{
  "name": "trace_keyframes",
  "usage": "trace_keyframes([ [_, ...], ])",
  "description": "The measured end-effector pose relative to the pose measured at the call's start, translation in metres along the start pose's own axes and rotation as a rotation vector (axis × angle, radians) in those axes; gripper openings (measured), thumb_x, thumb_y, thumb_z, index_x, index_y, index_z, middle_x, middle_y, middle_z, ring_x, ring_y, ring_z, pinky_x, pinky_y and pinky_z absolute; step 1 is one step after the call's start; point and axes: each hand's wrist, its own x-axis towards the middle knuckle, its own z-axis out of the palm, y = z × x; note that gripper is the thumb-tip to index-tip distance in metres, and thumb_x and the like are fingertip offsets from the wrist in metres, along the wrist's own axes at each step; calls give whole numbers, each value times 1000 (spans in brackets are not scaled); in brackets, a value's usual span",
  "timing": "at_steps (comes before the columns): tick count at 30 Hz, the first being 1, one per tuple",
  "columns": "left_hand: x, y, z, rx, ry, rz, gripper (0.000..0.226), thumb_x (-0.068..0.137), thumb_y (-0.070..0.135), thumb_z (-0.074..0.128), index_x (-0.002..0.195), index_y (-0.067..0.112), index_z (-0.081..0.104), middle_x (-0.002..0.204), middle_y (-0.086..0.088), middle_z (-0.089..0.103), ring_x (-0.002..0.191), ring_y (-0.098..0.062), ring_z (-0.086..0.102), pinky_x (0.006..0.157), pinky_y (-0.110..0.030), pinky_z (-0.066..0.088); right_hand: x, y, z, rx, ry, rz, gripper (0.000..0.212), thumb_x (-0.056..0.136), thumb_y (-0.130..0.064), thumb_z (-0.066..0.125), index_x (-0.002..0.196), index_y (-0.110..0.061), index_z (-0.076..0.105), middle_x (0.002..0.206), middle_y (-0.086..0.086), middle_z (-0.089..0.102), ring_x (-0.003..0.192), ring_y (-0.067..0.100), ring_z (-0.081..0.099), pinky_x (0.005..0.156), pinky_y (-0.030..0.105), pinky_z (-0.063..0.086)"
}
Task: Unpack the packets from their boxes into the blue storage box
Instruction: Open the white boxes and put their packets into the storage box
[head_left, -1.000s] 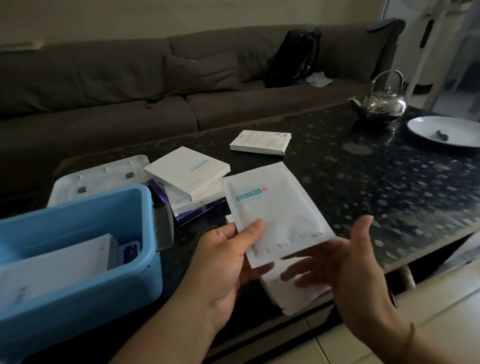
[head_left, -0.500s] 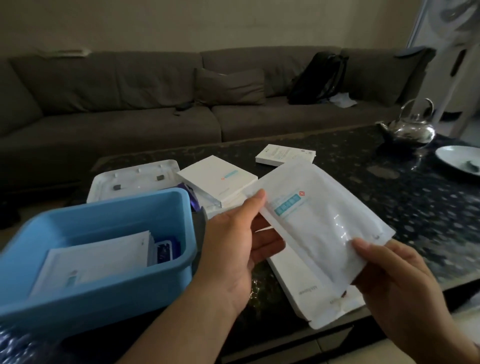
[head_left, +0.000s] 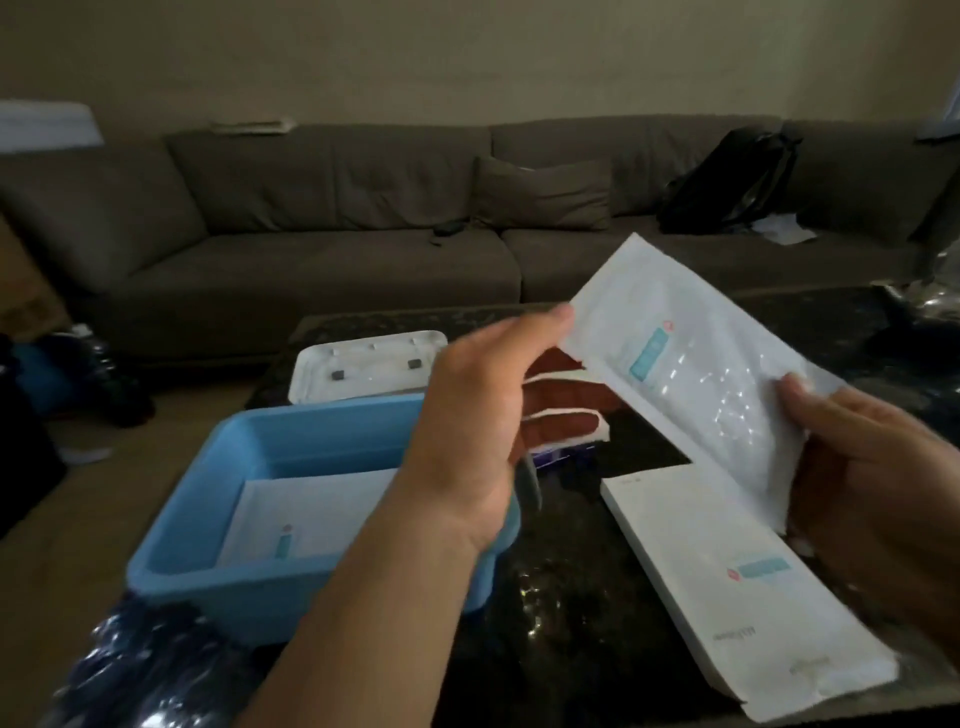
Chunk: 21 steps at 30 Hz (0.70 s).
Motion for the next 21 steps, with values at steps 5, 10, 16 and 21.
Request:
trace_keyframes([
  [5,1,47,-77,321,-13,164,40,75,56,60,76,19,75,80,-5,76,75,-17,73,64,-28,53,9,-16,62,-214,-201,50,15,91,-26,50,91,-22,65,70,-2,75,60,13,73,54,32,52],
  [10,-1,60,-152,612,285,134,21,88,48,63,89,29,73,86,4,77,82,-17,73,74,-37,55,25,-1,128,-531,-356,139,14,92,-31,54,95,-22,65,75,1,75,67,17,74,55,36,57],
  [16,-11,64,-196,753,530,24,18,97,42,57,108,33,66,89,11,73,82,-6,71,85,-36,54,45,34,189,-789,-430,320,13,96,-25,54,106,-18,60,93,10,72,81,25,69,49,36,58],
  [21,-7,60,-202,735,521,7,21,95,48,57,107,34,66,85,13,74,76,-2,71,74,-27,51,54,61,206,-813,-462,412,18,98,-21,54,114,-14,59,93,11,71,78,25,68,46,36,58],
])
